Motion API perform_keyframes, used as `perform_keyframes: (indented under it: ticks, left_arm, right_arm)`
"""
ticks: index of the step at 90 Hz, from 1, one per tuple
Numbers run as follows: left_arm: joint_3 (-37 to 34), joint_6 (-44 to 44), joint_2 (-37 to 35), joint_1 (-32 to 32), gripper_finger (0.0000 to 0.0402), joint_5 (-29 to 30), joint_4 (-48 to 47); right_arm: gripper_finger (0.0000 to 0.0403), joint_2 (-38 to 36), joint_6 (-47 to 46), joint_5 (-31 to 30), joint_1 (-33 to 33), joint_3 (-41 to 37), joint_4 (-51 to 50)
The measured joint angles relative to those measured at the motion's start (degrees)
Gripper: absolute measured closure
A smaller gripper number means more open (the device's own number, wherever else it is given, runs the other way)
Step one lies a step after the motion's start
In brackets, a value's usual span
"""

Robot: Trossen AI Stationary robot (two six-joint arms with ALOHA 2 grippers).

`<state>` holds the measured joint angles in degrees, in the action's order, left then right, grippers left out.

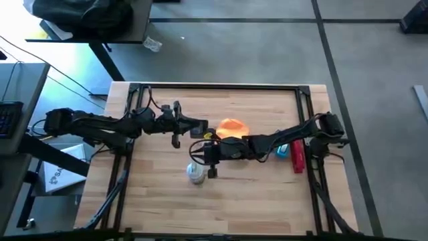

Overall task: Apply microfiber cloth
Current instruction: Spray the black cellphone using the spray bottle

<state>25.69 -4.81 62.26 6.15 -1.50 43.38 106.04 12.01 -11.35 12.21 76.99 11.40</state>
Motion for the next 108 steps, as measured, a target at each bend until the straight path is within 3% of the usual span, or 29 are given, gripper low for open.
perform_keyframes:
  ticks: [57, 84, 92, 108]
  left_arm:
    - [0.0, 1.5, 4.0, -1.9, 0.0387, 1.1, 2.0]
    - [0.0, 2.3, -2.9, -1.6, 0.0387, 8.6, -6.3]
    - [0.0, 1.1, -3.7, -1.7, 0.0387, 8.9, -8.0]
    - [-1.2, -2.0, -3.8, -1.7, 0.0387, 15.1, -10.4]
  right_arm:
    - [0.0403, 2.0, 0.0, 2.4, 0.0, 0.1, 0.1]
    - [0.0403, 2.0, -0.5, 2.4, 0.1, 0.1, -1.3]
    - [0.0403, 2.0, -0.3, 2.5, 0.1, 0.1, -1.4]
    - [0.0403, 2.0, -0.1, 2.6, 0.2, 0.1, -1.5]
